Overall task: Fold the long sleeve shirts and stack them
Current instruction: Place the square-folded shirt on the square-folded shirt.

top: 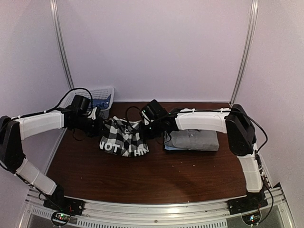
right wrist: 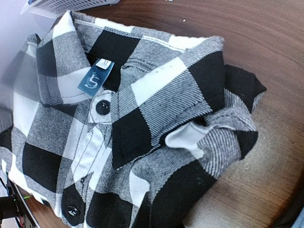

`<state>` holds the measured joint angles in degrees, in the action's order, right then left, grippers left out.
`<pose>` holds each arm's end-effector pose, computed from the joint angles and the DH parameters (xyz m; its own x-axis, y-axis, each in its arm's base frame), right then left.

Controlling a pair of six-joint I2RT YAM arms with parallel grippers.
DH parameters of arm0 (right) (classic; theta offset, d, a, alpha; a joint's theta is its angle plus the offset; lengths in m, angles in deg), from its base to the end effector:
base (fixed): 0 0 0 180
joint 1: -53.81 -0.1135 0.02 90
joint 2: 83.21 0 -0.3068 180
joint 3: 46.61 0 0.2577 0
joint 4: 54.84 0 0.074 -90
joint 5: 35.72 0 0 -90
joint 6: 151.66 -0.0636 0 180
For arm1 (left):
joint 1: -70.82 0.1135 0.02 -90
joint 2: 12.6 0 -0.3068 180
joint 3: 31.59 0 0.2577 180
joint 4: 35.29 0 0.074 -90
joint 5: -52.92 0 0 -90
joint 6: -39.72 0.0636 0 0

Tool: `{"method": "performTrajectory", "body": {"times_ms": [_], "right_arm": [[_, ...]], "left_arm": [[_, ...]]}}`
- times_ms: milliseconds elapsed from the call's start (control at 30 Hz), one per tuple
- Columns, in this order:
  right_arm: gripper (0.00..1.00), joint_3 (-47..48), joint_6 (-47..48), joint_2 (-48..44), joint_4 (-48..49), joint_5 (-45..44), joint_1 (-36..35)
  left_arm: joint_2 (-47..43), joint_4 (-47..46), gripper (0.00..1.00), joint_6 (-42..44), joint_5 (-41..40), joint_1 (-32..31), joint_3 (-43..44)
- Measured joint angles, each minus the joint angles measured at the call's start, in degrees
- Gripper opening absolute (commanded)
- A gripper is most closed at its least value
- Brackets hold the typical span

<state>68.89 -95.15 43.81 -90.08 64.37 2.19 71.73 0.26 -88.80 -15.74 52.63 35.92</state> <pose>0.3333 0.4387 0.2075 -0.8442 -0.1909 -0.5009 -0.4562 0.7464 0.4844 0.2946 -0.1212 0.2387 -0.9012 -0.3145 -0.2982 -0.0759 0.7920 -0.6057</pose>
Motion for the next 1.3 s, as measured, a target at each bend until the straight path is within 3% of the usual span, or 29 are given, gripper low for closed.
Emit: {"method": "performTrajectory", "body": {"times_ms": [233, 433, 900, 1300], "right_arm": [[0.0, -0.44, 3.34, -7.32, -5.77, -2.56, 1.84], [0.0, -6.75, 5.88, -19.8, -8.0, -5.55, 6.8], [0.0, -29.22, 9.97, -39.1, -10.43, -9.51, 22.27], [0.0, -38.34, 13.0, -45.16, -10.62, -8.37, 31.71]], "left_arm": [[-0.28, 2.49, 0.0, -2.1, 0.31, -5.84, 9.75], [4.33, 1.68, 0.0, -4.63, -0.15, -12.28, 19.12], [31.93, -2.36, 0.0, -8.83, -0.04, -25.42, 47.39], [43.21, -2.93, 0.0, -11.76, 1.4, -28.81, 58.31]]}}
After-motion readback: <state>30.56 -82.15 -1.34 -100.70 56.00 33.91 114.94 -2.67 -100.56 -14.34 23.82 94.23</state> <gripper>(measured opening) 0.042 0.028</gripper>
